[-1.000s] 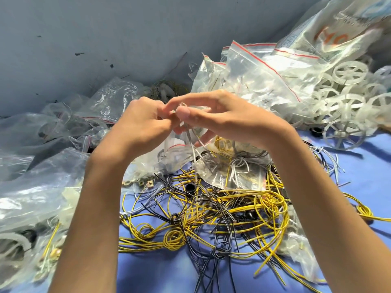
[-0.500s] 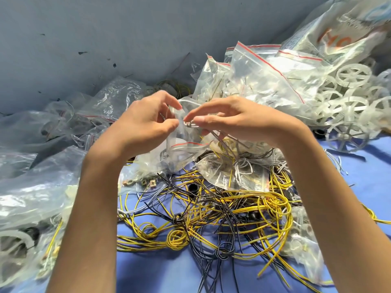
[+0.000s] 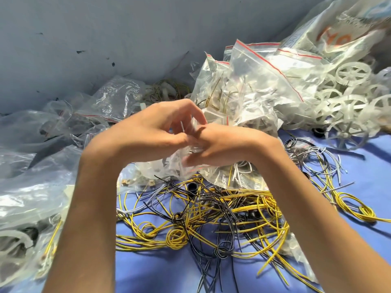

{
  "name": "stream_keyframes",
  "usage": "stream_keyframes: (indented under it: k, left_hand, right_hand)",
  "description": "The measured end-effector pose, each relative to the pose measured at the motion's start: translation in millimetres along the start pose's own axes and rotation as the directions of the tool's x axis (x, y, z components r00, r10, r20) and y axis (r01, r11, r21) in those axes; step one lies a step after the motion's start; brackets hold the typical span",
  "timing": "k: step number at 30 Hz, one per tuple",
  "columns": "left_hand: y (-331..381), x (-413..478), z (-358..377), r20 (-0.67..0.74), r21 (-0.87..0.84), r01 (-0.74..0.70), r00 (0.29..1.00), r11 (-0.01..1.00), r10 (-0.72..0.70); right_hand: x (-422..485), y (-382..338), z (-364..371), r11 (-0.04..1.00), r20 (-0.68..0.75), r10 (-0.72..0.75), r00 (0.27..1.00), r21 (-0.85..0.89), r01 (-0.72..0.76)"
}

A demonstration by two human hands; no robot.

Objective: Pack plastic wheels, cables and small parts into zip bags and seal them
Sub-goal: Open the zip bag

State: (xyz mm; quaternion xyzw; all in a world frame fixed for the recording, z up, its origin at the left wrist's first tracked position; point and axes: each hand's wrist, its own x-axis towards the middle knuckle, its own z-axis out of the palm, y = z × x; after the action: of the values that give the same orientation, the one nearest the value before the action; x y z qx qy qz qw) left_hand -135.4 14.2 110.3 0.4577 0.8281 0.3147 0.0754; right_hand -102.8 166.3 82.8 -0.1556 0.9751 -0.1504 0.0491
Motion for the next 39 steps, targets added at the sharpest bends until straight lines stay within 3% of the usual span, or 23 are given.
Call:
stream_keyframes:
  k: [5, 8, 11, 13, 17, 19, 21, 24, 26, 29, 32, 34, 36, 37, 39]
  left_hand:
    - [-3, -6, -7, 0.032, -0.065, 0.013, 0.999, 0.998, -0.011]
    - [-6, -9, -10, 0.007, -0.082, 0.041, 0.999, 0.996, -0.041]
    - [-4, -10, -10, 0.015, -0.074, 0.044, 0.999, 0.996, -0.043]
    - [-1, -9, -8, 0.017, -0.067, 0.037, 0.999, 0.997, -0.036]
    - [4, -10, -6, -0.001, -0.036, 0.019, 1.0, 0.999, -0.019]
    - [5, -10, -7, -0.024, -0.035, 0.021, 0.999, 0.999, -0.021]
    - [3, -9, -7, -0.073, -0.032, 0.045, 0.996, 0.998, -0.047]
    - [0, -5, -8, -0.162, -0.012, 0.113, 0.98, 0.994, -0.114]
    - [-2, -3, -8, -0.21, 0.013, 0.163, 0.965, 0.986, -0.157]
    - [-10, 2, -8, -0.351, 0.065, 0.255, 0.911, 0.965, -0.217]
    - [-21, 5, -10, -0.528, 0.078, 0.362, 0.805, 0.929, -0.269]
    - [-25, 6, -10, -0.591, 0.049, 0.4, 0.75, 0.915, -0.296]
    - [-27, 6, -8, -0.617, 0.027, 0.417, 0.722, 0.908, -0.313]
    - [-28, 7, -7, -0.62, 0.019, 0.419, 0.717, 0.908, -0.318]
    - [-27, 7, -6, -0.621, 0.014, 0.425, 0.713, 0.905, -0.325]
  right_hand:
    - [-1, 3, 0, 0.984, 0.093, 0.053, 0.994, -0.172, -0.036]
    - [-3, 4, -2, 0.986, 0.16, 0.126, 0.979, -0.133, -0.105]
    - [-3, 4, 1, 0.986, 0.227, 0.117, 0.967, -0.145, -0.085]
    - [-1, 4, 2, 0.994, 0.129, 0.09, 0.988, -0.08, -0.08]
    - [6, 4, 5, 1.0, -0.248, 0.009, 0.969, 0.0, -0.01]
    - [9, 4, 9, 0.997, -0.261, 0.007, 0.965, -0.069, -0.026]
    - [8, 5, 10, 0.989, -0.137, 0.03, 0.99, -0.137, -0.049]
    - [2, 10, 5, 0.997, -0.046, -0.013, 0.999, -0.076, 0.01]
    - [-2, 12, -2, 1.0, -0.163, -0.03, 0.986, 0.002, 0.031]
    - [-7, 7, -14, 0.993, -0.427, -0.073, 0.901, 0.053, 0.105]
    - [-15, -4, -23, 0.955, -0.514, -0.13, 0.848, 0.165, 0.247]
    - [-20, -13, -25, 0.903, -0.375, -0.154, 0.914, 0.322, 0.285]
    - [-20, -24, -17, 0.891, -0.039, -0.216, 0.976, 0.401, 0.213]
    - [-17, -28, -9, 0.913, 0.132, -0.233, 0.964, 0.37, 0.17]
    - [-8, -37, 10, 0.972, 0.344, -0.228, 0.911, 0.141, 0.19]
